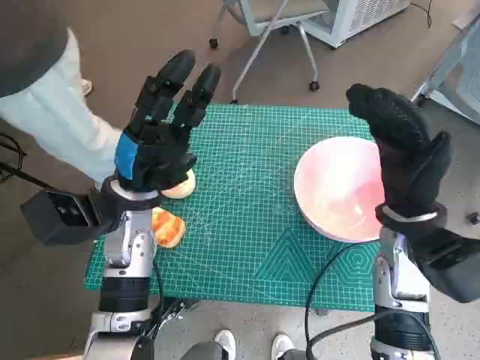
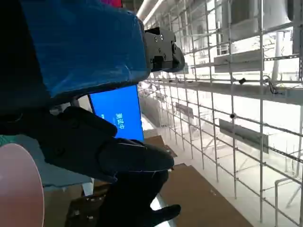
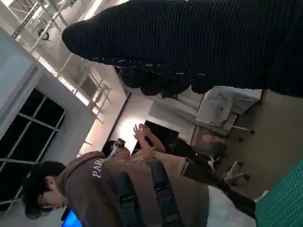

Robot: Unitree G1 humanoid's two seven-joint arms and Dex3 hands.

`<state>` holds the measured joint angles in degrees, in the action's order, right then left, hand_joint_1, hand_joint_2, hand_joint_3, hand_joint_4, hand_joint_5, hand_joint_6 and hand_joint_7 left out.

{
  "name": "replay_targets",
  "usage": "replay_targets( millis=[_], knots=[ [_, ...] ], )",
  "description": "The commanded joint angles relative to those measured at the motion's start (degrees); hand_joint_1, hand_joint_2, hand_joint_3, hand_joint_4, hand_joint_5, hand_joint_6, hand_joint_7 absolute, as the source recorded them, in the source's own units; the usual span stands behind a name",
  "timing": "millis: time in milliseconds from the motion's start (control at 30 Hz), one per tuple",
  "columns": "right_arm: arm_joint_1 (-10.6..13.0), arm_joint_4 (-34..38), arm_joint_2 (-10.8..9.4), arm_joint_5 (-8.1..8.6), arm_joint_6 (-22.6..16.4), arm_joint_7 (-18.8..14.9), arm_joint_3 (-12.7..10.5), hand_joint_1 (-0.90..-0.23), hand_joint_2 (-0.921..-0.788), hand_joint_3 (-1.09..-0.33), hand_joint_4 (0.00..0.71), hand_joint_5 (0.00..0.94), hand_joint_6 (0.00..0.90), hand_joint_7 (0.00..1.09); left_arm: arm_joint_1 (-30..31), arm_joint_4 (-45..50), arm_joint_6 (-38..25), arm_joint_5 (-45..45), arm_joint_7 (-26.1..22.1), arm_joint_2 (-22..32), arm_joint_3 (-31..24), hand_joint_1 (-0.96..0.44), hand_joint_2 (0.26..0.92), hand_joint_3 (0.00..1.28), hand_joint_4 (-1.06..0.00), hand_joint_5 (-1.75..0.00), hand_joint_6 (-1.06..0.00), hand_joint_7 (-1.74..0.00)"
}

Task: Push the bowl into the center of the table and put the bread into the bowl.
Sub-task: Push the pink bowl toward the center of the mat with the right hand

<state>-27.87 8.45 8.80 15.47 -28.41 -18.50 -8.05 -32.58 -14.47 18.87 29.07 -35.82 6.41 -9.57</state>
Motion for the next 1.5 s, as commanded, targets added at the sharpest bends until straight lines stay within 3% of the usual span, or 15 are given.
replay_targets(
  millis=[33, 933, 1200, 1267, 1433, 1500],
  knots=[
    [1.9, -0.4, 0.1, -0.06, 1.0, 0.2, -0.2, -0.68, -0.921, -0.731, 0.217, 0.002, 0.112, 0.51, 0.1, 1.0, -0.6, -0.1, 0.2, -0.1, 0.1, -0.61, 0.921, 0.25, -0.14, -0.01, 0.0, -0.44],
    [3.0, -1.5, 0.0, -0.43, 1.1, 0.7, -0.2, -0.673, -0.921, -0.713, 0.219, 0.001, 0.135, 0.49, 0.8, 1.1, 0.4, -0.7, -0.2, -0.3, 0.0, -0.61, 0.921, 0.25, -0.17, -0.02, 0.0, -0.51],
    [4.2, -0.6, 1.6, -0.28, -0.6, 0.2, -2.1, -0.682, -0.921, -0.711, 0.223, 0.003, 0.141, 0.48, 1.0, 0.8, 1.2, -0.7, -0.6, -0.7, 0.3, -0.61, 0.921, 0.25, -0.16, -0.01, 0.0, -0.51],
    [4.4, 1.6, 2.8, -1.53, -2.9, 0.6, -3.5, -0.688, -0.921, -0.709, 0.224, 0.003, 0.132, 0.47, 1.1, 0.8, 1.3, -0.8, -0.6, -0.7, 0.3, -0.61, 0.921, 0.25, -0.16, -0.01, 0.0, -0.51],
    [2.7, 13.9, 7.3, -10.7, -11.6, 8.1, -8.5, -0.693, -0.921, -0.738, 0.208, 0.001, 0.094, 0.43, 1.3, 0.7, 1.7, -0.9, -0.7, -0.6, 0.3, -0.61, 0.921, 0.25, -0.16, -0.01, 0.0, -0.51],
    [1.9, 18.8, 8.7, -13.25, -14.0, 11.4, -9.9, -0.693, -0.921, -0.752, 0.2, 0.001, 0.089, 0.42, 1.3, 0.5, 2.1, -1.1, -0.8, -0.6, 0.3, -0.61, 0.921, 0.25, -0.16, -0.01, 0.0, -0.51]
  ],
)
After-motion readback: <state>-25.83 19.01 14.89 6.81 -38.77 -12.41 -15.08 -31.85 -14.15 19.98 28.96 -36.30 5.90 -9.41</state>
